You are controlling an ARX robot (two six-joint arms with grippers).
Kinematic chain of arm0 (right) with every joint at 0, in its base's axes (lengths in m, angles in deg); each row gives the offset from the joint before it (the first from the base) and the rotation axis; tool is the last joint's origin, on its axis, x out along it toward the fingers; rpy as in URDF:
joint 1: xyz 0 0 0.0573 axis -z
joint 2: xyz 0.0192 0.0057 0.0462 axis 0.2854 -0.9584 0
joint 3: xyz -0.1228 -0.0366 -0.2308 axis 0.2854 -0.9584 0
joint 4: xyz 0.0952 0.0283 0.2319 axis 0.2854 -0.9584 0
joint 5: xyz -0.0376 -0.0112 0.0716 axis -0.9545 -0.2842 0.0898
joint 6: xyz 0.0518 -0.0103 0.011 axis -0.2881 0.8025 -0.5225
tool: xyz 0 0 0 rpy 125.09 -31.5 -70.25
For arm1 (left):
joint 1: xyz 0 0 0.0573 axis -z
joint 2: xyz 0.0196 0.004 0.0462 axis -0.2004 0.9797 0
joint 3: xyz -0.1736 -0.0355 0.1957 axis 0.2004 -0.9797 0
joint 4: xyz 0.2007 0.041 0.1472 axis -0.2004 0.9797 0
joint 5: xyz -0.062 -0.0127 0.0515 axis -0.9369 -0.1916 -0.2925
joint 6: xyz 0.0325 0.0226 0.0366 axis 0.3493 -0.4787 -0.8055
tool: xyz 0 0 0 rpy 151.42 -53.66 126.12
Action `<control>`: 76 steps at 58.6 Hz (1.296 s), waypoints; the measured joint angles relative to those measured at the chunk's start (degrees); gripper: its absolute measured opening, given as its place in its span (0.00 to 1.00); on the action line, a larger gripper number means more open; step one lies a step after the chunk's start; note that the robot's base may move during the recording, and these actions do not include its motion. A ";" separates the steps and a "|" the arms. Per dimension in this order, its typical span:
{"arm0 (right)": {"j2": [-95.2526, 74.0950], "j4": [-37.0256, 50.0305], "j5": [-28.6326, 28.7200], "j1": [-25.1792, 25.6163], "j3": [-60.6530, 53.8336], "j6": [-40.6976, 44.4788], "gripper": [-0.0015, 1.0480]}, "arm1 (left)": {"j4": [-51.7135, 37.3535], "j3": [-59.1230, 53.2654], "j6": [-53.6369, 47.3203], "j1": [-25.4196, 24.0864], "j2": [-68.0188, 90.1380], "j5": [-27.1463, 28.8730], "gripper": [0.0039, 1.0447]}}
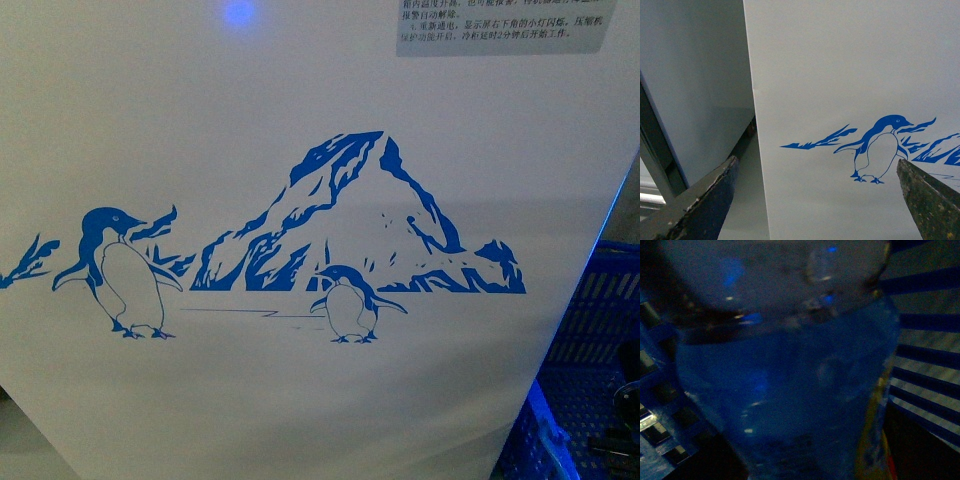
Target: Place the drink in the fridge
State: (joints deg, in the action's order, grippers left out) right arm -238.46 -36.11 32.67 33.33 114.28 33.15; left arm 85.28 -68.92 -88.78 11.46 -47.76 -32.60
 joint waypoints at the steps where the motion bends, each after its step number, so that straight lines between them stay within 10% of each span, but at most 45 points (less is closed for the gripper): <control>1: 0.00 -0.04 0.31 0.00 0.00 -0.04 0.64 | 0.00 0.00 0.00 0.00 0.00 0.00 0.92; 18: 1.68 0.98 2.95 -0.17 -2.69 -0.07 0.38 | 0.00 0.00 0.00 0.00 0.00 0.00 0.92; 38: 10.60 5.70 10.62 -2.91 -13.99 -1.16 0.37 | 0.00 0.00 0.00 0.00 0.00 0.00 0.92; 76: 79.43 17.46 24.02 -4.17 -49.83 2.08 0.37 | 0.00 0.00 0.00 0.00 0.00 0.00 0.92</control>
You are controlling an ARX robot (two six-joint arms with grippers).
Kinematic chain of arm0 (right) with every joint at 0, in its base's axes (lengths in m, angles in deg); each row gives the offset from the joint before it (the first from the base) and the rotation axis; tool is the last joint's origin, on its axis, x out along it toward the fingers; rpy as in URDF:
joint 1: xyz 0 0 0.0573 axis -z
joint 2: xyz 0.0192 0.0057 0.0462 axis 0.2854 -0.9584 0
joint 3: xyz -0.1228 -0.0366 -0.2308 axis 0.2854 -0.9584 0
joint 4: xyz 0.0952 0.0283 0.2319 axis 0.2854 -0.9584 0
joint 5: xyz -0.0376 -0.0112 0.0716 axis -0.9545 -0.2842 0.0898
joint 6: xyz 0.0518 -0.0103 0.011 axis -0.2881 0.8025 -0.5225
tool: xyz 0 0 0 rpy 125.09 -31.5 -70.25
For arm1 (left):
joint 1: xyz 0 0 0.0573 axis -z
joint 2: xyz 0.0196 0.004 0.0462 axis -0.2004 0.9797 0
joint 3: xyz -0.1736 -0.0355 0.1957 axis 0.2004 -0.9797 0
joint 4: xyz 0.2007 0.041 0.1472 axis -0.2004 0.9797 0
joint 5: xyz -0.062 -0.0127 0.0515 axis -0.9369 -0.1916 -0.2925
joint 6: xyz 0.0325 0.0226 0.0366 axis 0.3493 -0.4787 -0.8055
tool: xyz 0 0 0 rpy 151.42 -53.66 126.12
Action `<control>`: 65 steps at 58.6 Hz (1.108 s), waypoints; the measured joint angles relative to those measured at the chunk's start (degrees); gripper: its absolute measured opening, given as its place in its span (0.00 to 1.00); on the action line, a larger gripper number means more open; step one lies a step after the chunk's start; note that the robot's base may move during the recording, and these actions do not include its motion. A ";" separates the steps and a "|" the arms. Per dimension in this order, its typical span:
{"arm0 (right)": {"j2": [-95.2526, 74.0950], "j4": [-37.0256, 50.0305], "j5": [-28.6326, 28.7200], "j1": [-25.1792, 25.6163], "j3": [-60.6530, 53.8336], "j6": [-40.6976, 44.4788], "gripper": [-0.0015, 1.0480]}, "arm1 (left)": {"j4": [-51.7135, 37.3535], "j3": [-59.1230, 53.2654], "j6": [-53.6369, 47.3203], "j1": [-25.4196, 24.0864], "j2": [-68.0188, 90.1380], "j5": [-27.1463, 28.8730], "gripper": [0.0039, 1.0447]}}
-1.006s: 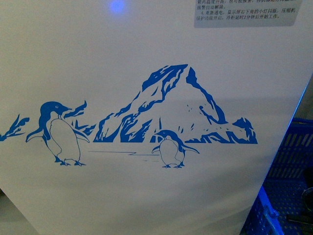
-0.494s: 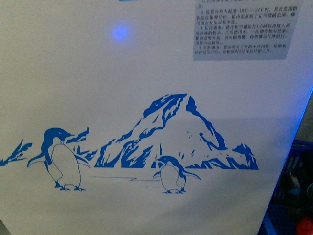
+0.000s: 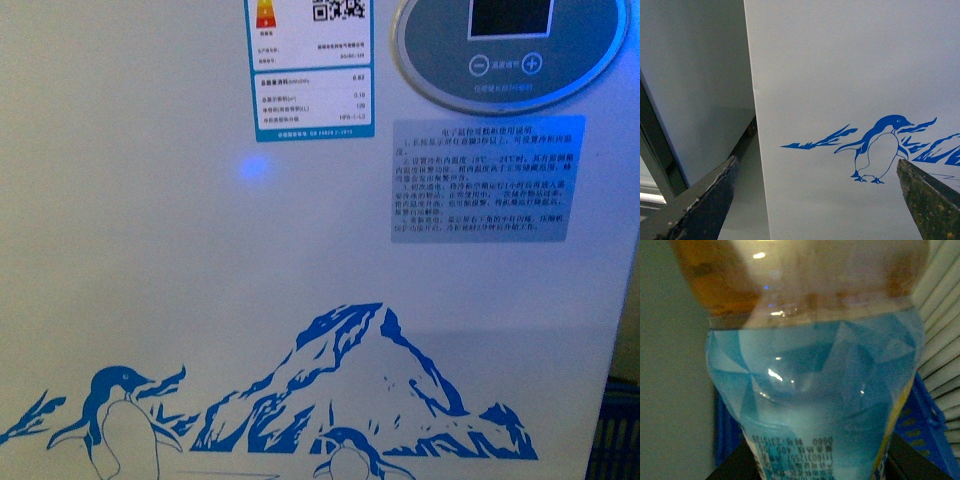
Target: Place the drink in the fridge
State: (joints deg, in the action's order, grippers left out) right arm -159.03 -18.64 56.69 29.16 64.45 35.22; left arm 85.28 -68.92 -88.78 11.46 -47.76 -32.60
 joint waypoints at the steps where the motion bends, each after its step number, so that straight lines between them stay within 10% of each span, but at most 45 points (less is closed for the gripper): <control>1: 1.09 -0.11 0.20 0.13 -0.46 0.07 0.37 | 0.00 0.00 0.00 0.00 0.00 0.00 0.92; 32: 38.71 -1.77 -3.56 1.40 -15.82 0.72 0.37 | 0.00 0.00 0.00 0.00 0.00 0.00 0.92; 65: 64.26 -6.12 -16.13 -10.16 -29.94 -0.44 0.37 | 0.00 0.00 0.00 0.00 0.00 0.00 0.92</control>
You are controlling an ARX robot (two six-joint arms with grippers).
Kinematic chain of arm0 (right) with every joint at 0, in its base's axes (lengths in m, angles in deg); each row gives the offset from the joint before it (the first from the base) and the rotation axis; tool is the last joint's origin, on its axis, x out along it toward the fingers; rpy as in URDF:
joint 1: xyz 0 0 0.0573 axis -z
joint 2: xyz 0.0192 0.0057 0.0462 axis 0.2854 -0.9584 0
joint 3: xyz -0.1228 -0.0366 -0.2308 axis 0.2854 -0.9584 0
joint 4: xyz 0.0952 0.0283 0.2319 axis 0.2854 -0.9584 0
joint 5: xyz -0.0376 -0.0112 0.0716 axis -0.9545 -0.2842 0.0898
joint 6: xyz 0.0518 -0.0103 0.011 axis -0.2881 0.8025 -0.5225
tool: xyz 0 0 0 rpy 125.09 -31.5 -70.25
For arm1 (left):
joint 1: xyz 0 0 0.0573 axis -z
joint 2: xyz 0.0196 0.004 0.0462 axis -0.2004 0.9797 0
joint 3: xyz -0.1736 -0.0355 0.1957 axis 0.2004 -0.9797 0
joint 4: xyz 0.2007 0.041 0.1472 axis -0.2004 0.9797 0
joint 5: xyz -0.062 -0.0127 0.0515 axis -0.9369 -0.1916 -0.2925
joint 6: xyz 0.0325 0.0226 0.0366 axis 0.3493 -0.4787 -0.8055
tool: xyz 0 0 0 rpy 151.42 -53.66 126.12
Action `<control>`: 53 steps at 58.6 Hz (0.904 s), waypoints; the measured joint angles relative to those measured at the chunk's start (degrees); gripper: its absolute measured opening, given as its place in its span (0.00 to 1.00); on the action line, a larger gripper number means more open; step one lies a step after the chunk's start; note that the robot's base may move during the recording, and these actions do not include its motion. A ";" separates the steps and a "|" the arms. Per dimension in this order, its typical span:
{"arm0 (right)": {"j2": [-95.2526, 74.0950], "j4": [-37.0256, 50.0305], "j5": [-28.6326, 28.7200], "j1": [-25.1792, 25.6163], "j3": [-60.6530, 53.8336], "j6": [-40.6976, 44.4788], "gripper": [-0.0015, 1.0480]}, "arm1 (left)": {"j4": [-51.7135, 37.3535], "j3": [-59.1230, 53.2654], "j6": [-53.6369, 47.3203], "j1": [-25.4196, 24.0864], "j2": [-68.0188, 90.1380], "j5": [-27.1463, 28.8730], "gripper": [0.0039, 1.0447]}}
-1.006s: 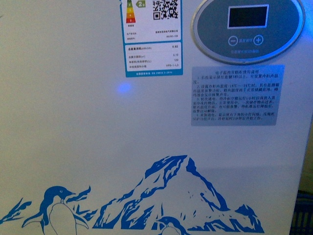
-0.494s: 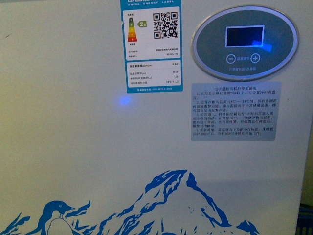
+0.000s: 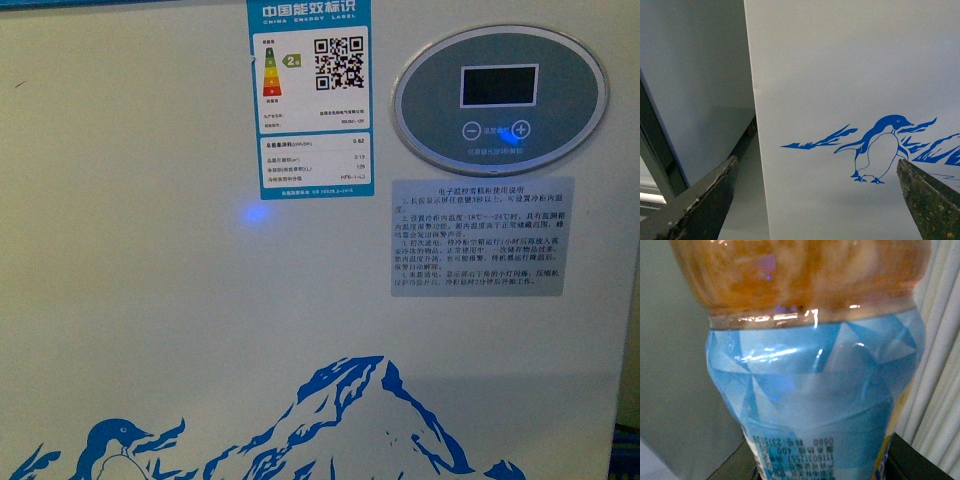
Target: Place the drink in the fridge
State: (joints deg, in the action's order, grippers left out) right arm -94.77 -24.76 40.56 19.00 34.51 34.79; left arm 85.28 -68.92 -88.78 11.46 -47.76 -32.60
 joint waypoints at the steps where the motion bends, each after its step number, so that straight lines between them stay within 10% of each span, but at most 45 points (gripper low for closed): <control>1: 0.37 -0.02 -0.59 -0.37 -0.17 0.13 0.37 | 0.00 0.00 0.00 0.00 0.00 0.00 0.92; 25: 8.04 -1.18 -11.56 -10.97 -3.15 3.19 0.37 | 0.00 0.00 0.00 0.00 0.00 0.00 0.92; 53: 8.68 -1.90 -12.04 -11.47 -4.76 3.17 0.37 | 0.00 0.00 0.02 0.00 0.00 0.00 0.92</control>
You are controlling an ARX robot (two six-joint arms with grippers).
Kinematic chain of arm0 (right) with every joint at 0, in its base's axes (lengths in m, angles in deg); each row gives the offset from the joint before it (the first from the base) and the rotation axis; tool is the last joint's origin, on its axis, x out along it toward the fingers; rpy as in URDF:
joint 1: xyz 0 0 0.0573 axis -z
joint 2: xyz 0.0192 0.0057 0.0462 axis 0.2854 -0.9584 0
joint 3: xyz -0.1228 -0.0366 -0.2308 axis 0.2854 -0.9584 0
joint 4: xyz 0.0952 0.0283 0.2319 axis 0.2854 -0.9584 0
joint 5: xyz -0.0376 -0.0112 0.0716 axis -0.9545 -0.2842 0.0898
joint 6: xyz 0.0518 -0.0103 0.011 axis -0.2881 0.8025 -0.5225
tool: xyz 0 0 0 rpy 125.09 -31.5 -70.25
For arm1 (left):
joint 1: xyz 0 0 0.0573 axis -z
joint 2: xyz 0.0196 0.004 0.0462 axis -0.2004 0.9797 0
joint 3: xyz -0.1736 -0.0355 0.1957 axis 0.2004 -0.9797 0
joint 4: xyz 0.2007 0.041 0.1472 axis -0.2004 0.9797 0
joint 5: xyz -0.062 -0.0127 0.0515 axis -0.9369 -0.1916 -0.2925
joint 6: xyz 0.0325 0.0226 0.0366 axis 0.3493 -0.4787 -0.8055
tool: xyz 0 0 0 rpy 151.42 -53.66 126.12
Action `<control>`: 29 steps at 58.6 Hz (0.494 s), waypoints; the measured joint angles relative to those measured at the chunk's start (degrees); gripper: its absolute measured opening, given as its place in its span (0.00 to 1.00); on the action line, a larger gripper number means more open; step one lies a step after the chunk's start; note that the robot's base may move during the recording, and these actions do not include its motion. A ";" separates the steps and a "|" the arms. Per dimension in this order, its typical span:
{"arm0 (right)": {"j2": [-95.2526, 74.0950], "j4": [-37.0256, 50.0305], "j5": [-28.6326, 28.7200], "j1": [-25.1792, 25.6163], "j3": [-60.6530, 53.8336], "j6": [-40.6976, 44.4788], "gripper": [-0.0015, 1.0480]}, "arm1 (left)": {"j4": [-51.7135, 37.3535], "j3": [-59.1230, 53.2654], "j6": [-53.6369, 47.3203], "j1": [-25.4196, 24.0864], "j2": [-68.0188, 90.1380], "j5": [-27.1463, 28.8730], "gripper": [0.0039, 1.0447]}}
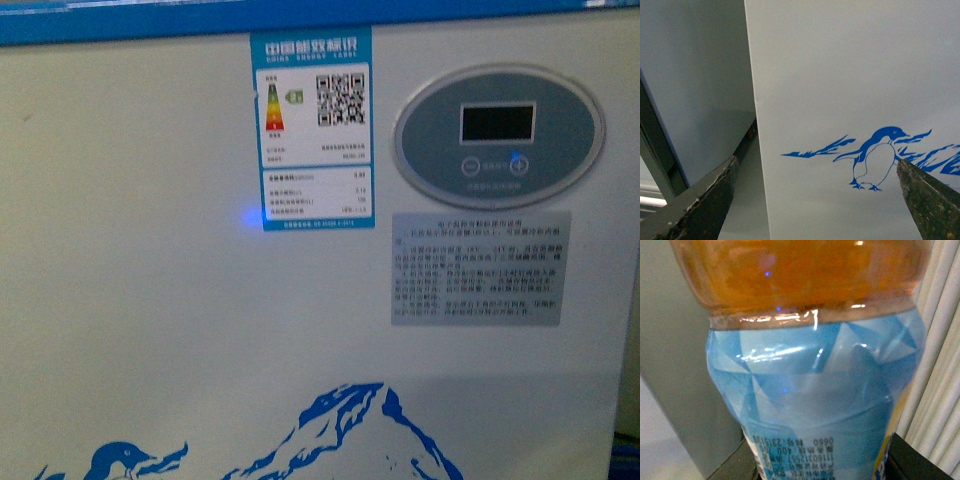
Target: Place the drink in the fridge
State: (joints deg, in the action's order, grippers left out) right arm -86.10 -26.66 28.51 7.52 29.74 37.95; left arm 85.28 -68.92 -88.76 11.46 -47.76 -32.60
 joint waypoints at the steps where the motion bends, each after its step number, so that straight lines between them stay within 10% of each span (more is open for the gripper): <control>1: 0.00 0.00 0.02 0.02 0.00 0.00 0.37 | 0.00 0.00 -0.02 0.00 0.00 0.02 0.92; 29: 0.00 0.00 0.02 0.00 0.02 -0.02 0.37 | 0.00 0.00 0.00 0.00 0.00 0.00 0.92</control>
State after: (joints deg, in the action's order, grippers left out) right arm -86.10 -26.66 28.53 7.52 29.76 37.93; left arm 85.28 -68.92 -88.76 11.46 -47.76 -32.60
